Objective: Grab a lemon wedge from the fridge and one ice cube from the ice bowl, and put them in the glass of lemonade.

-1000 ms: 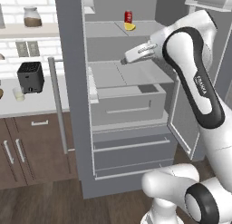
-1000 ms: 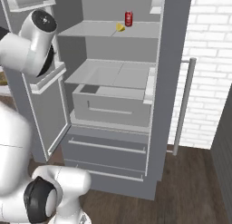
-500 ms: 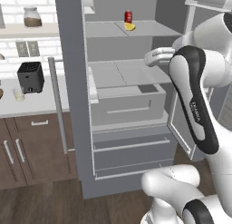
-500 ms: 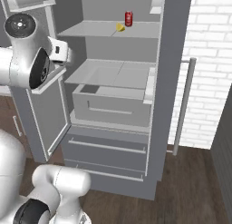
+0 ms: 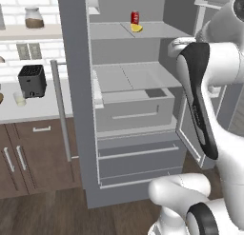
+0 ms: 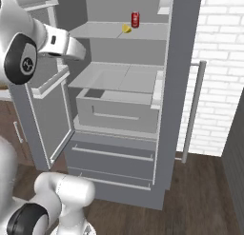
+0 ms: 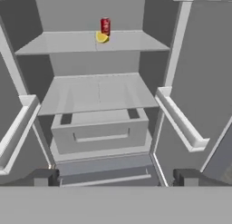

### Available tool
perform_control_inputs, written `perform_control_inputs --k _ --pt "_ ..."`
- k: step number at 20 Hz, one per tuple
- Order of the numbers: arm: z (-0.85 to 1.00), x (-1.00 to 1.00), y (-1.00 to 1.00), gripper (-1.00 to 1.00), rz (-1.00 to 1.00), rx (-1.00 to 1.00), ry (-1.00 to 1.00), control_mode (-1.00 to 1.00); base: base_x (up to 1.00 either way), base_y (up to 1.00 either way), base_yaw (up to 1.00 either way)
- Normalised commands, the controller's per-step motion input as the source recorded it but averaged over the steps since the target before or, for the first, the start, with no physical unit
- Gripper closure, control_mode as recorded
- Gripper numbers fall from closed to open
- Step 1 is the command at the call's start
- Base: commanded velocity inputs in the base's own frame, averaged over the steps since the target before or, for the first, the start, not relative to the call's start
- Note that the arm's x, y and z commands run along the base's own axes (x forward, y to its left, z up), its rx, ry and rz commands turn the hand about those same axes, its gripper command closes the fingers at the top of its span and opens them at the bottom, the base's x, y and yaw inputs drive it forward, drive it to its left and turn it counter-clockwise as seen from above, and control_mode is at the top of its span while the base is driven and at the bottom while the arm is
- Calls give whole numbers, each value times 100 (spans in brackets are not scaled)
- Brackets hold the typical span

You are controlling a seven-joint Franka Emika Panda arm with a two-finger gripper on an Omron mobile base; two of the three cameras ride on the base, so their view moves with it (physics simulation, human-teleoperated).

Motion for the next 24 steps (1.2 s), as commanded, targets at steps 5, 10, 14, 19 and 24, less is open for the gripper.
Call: perform_control_inputs --k 5,10,14,19,24 --pt "53 -78 -4 -100 -1 0 -6 -100 0 0 0" --pt "-2 -77 -5 -100 0 0 -12 -100 0 0 0" --pt "-29 -29 1 -100 5 0 0 -100 0 0 0" --pt "-48 32 1 -100 6 0 0 -100 0 0 0" --pt "-21 33 -1 -100 2 1 -4 -100 0 0 0"
